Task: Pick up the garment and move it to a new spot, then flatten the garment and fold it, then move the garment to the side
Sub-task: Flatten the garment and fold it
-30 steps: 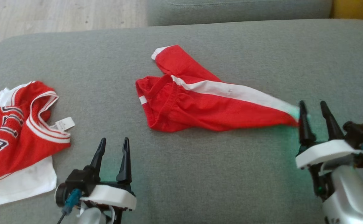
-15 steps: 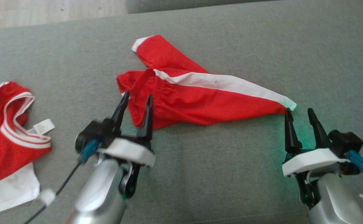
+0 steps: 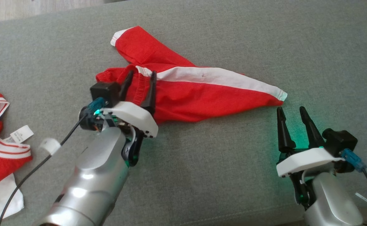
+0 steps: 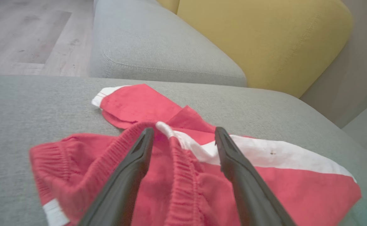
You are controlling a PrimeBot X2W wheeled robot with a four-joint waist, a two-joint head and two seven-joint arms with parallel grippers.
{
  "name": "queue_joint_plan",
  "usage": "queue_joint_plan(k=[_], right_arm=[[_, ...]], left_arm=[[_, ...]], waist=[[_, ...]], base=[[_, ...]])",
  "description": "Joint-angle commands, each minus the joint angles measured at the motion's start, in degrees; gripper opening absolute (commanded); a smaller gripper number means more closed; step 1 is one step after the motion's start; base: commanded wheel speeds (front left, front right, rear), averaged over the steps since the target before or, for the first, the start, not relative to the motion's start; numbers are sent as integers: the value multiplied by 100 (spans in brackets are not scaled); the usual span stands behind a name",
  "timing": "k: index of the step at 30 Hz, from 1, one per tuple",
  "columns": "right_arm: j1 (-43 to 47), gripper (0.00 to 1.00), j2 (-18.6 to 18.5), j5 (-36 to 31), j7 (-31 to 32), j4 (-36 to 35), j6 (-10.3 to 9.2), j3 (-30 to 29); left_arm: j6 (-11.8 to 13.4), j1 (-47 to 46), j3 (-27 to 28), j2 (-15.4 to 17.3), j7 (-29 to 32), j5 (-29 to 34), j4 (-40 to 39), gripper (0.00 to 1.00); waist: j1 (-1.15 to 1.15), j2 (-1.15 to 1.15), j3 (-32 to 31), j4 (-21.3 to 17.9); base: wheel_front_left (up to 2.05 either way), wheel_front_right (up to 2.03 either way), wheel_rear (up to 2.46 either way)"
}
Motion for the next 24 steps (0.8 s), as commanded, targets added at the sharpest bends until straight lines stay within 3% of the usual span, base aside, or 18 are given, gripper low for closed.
queue_joint_plan(k=[1,3,4,5,6,15,24], right_arm=[[-222,100,25,46,-36,-157,37,164],[-244,100,26,96,-36,-156,37,218],[-259,100,26,121,-36,-158,37,235],[-274,100,26,142,-36,-158,37,246],[-287,100,26,162,-36,-158,37,257],[-147,100,26,209,-36,-154,37,123],[111,100,27,364,-36,-145,37,145]], left_arm=[[-1,-268,20,60,6,-76,-66,100],[4,-307,-91,60,-16,-235,11,100],[11,-320,-152,60,-37,-289,54,81],[22,-328,-203,60,-67,-339,97,13],[27,-324,-247,60,-99,-395,139,0],[-6,30,-214,60,-459,-579,141,0],[87,1249,709,259,-467,-169,-672,0]], waist=[[-1,0,0,3],[-1,0,0,6],[-1,0,3,9],[-1,0,1,14],[-1,0,-4,21],[-1,0,-379,280],[-1,0,-814,594]], base=[[0,0,0],[0,0,0],[0,0,0],[0,0,0],[0,0,0],[0,0,0],[0,0,0]])
